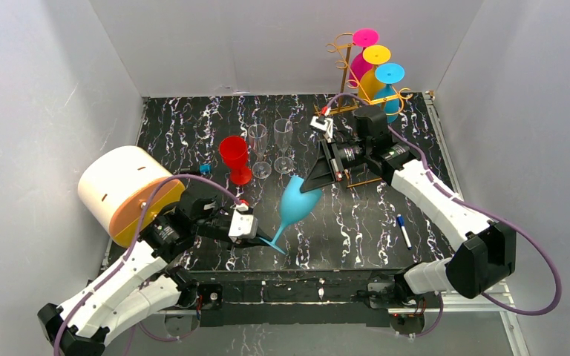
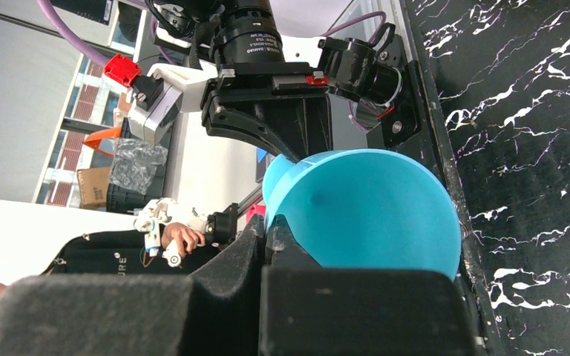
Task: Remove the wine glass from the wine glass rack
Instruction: Place the wine glass at the center of the board.
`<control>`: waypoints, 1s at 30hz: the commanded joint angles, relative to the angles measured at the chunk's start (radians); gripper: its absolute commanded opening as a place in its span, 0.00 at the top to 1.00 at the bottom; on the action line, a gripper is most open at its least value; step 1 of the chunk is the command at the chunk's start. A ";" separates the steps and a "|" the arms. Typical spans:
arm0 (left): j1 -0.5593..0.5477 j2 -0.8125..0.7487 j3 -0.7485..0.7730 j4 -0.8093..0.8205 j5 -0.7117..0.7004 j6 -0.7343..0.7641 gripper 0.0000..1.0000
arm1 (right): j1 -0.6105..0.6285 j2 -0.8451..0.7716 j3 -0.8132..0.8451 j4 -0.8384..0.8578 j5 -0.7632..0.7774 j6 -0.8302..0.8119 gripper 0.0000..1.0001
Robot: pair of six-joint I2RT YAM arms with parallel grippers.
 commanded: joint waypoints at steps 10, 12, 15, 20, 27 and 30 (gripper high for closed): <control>0.017 0.036 0.040 -0.167 -0.076 0.011 0.54 | 0.024 -0.002 0.077 -0.159 0.036 -0.173 0.99; 0.017 0.042 0.049 -0.186 -0.078 0.012 0.48 | 0.023 0.008 0.087 -0.190 0.056 -0.194 0.99; 0.018 0.049 0.071 -0.227 -0.092 0.022 0.42 | 0.023 0.009 0.095 -0.216 0.093 -0.225 0.99; 0.017 0.017 0.074 -0.238 -0.153 -0.019 0.24 | 0.029 0.025 0.142 -0.305 0.209 -0.280 0.99; 0.017 -0.089 0.025 -0.095 -0.412 -0.262 0.15 | 0.101 0.017 0.170 -0.379 0.427 -0.346 0.99; 0.017 -0.107 0.022 -0.075 -0.495 -0.328 0.09 | 0.134 0.007 0.169 -0.376 0.529 -0.356 0.99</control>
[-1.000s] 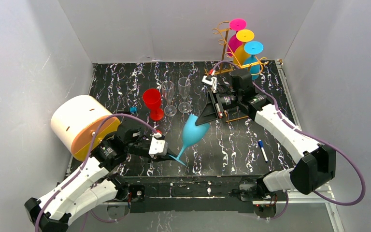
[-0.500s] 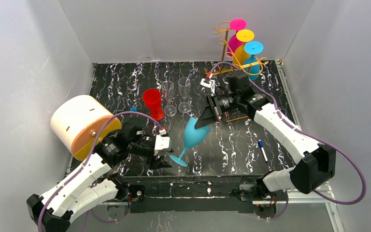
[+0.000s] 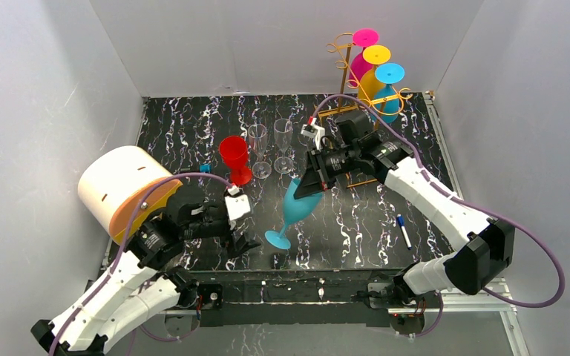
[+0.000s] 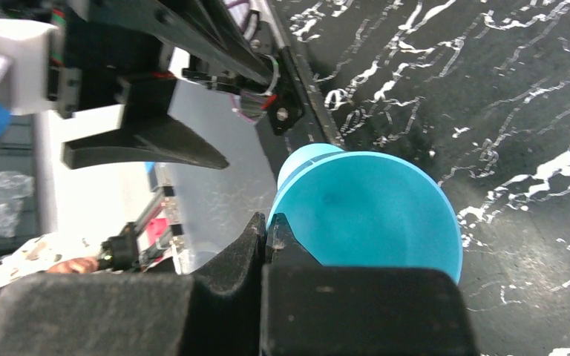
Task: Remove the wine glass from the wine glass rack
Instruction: Place the wine glass at the center of the board.
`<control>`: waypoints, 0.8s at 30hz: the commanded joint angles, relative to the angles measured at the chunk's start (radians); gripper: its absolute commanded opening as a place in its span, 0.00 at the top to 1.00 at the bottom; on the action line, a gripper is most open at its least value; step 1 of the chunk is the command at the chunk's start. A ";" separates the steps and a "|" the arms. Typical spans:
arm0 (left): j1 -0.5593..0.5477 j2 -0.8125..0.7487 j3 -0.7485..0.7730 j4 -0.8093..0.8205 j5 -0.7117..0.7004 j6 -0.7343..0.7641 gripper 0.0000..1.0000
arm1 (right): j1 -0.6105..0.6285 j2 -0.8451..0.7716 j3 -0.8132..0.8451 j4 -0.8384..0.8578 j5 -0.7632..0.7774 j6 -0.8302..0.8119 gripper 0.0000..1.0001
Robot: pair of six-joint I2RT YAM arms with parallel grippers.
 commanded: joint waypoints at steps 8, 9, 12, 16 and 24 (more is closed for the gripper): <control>0.004 0.006 -0.002 0.058 -0.228 -0.223 0.02 | 0.106 -0.030 0.039 0.008 0.321 -0.044 0.99; 0.005 0.010 0.000 0.060 -0.235 -0.230 0.02 | 0.111 -0.033 0.035 0.015 0.336 -0.044 0.99; 0.004 0.026 0.013 0.063 -0.284 -0.266 0.02 | 0.123 -0.042 0.010 0.059 0.370 -0.042 0.99; 0.004 0.033 0.016 0.064 -0.367 -0.338 0.02 | 0.133 -0.037 0.009 0.090 0.421 -0.048 0.99; 0.004 0.050 0.019 0.051 -0.561 -0.474 0.02 | 0.147 -0.026 0.030 0.107 0.525 -0.055 0.99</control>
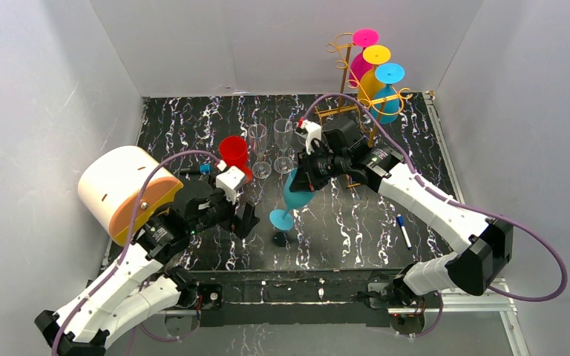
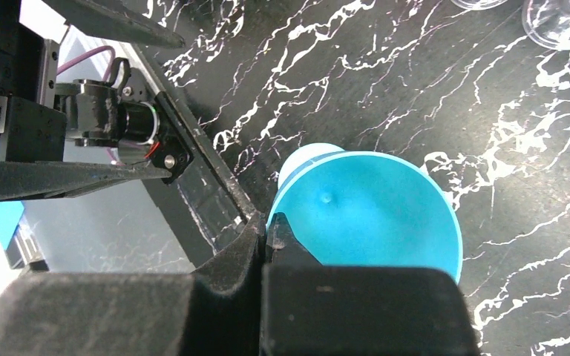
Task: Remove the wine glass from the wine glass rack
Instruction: Place the wine glass at the center of the board.
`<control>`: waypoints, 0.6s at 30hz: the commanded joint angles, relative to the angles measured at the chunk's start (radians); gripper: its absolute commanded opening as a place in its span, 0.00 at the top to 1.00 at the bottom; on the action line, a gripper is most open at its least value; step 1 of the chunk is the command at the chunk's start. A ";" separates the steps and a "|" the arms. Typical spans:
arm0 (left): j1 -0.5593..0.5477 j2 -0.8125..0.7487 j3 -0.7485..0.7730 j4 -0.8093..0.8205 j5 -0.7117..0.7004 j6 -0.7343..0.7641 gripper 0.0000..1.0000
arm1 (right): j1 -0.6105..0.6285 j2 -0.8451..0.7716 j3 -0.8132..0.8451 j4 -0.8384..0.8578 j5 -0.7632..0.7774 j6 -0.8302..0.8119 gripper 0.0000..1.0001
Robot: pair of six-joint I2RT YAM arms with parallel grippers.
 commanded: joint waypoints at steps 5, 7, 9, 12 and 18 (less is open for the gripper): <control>0.003 0.010 0.051 -0.030 -0.242 -0.181 0.02 | 0.027 -0.017 0.029 0.065 0.145 -0.020 0.99; 0.003 0.012 0.071 -0.060 -0.304 -0.232 0.02 | 0.036 -0.014 0.030 0.067 0.180 -0.028 0.99; 0.003 0.008 0.091 -0.078 -0.321 -0.245 0.02 | 0.046 -0.006 0.033 0.070 0.221 -0.034 0.99; 0.003 -0.006 0.111 -0.120 -0.392 -0.328 0.02 | 0.062 0.001 0.043 0.073 0.314 -0.031 0.99; 0.004 -0.006 0.162 -0.245 -0.436 -0.407 0.02 | 0.094 0.024 0.060 0.129 0.453 -0.009 0.99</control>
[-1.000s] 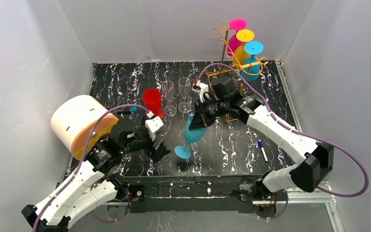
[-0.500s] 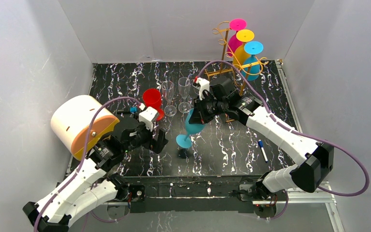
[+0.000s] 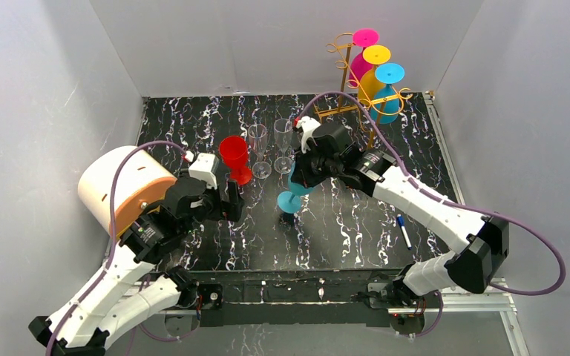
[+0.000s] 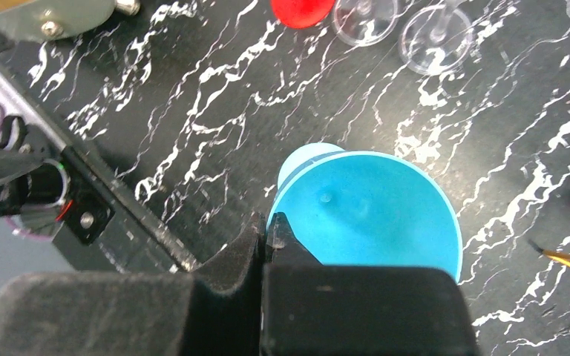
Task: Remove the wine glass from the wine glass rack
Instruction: Place the wine glass at the center of the board.
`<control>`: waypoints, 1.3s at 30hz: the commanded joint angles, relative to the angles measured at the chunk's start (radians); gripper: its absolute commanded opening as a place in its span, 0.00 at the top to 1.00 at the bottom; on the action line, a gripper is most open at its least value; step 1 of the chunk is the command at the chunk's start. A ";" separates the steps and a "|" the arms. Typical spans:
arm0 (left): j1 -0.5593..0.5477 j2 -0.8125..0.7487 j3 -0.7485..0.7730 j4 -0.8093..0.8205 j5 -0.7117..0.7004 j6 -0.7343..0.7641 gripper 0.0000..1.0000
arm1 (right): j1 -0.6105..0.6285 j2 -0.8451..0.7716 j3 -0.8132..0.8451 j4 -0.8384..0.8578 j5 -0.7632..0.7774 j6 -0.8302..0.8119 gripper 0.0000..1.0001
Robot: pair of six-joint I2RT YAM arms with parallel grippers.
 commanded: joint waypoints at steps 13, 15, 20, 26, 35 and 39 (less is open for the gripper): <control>0.003 -0.094 0.092 -0.209 -0.255 -0.206 0.02 | 0.159 0.267 0.252 0.102 0.326 -0.055 0.99; 0.004 -0.126 0.079 -0.194 -0.280 -0.239 0.02 | 0.169 0.304 0.275 0.109 0.327 -0.049 0.99; 0.003 -0.183 0.071 -0.183 -0.305 -0.252 0.02 | 0.197 0.396 0.362 0.076 0.358 -0.051 0.99; 0.003 -0.206 0.107 -0.233 -0.360 -0.247 0.02 | 0.228 0.469 0.422 0.065 0.350 -0.064 0.99; 0.003 -0.208 0.137 -0.248 -0.371 -0.244 0.02 | 0.262 0.601 0.559 -0.020 0.358 -0.096 0.99; 0.003 -0.210 0.148 -0.260 -0.375 -0.244 0.02 | 0.264 0.648 0.618 -0.056 0.370 -0.100 0.95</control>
